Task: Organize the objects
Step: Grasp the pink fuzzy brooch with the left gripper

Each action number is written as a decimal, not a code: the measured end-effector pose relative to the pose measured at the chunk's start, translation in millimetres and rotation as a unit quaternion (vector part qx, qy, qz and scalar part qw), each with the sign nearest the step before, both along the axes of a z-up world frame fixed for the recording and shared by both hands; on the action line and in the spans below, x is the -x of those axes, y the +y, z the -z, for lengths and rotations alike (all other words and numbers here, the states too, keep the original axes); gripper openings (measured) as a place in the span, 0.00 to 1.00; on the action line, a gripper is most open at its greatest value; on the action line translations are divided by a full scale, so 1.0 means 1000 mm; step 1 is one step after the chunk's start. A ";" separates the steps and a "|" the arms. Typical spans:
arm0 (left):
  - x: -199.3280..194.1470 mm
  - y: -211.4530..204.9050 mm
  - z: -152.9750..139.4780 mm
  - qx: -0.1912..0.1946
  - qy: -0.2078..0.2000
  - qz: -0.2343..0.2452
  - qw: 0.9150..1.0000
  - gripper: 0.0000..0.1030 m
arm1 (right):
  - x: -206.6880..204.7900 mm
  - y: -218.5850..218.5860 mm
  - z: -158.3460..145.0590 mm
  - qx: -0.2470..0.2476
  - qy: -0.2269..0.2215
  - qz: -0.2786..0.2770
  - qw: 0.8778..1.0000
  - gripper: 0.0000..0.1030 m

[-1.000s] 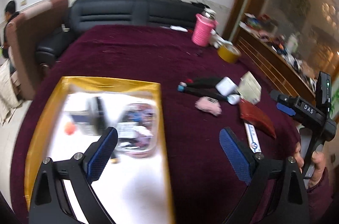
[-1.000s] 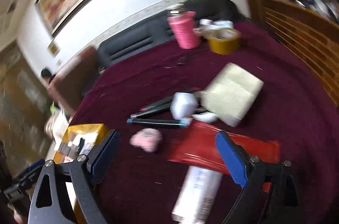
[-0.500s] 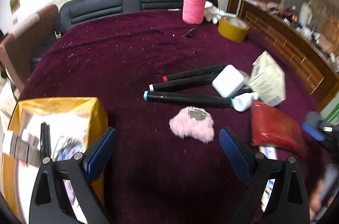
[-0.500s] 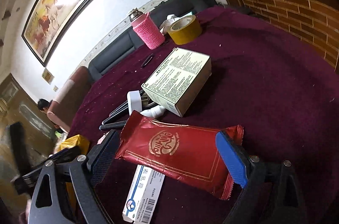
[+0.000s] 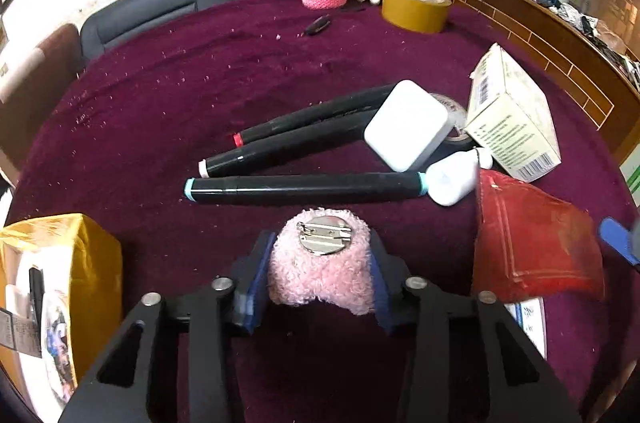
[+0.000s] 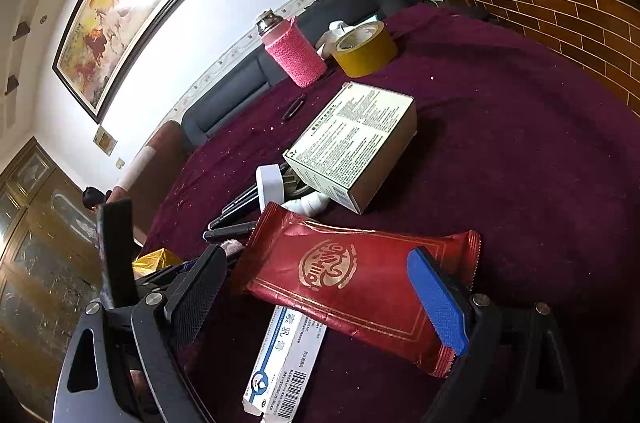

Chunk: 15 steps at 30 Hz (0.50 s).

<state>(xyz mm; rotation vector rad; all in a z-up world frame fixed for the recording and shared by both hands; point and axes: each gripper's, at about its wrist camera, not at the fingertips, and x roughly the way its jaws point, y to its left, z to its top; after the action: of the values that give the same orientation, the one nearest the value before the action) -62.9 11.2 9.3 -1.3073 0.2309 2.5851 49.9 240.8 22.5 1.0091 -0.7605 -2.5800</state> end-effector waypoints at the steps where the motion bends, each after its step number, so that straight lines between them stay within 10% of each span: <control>1: -0.004 -0.001 -0.002 -0.002 0.004 0.001 1.000 0.39 | 0.001 -0.001 0.001 -0.002 -0.004 -0.001 1.000 0.92; 15: -0.123 -0.086 -0.088 -0.114 0.092 -0.021 0.989 0.41 | -0.017 -0.029 -0.002 -0.067 -0.039 -0.029 0.997 0.92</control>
<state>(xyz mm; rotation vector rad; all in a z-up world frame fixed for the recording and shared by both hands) 60.4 -75.2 97.6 -1.0079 -0.0615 2.6731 66.5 211.6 25.0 1.1600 -0.5729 -2.5846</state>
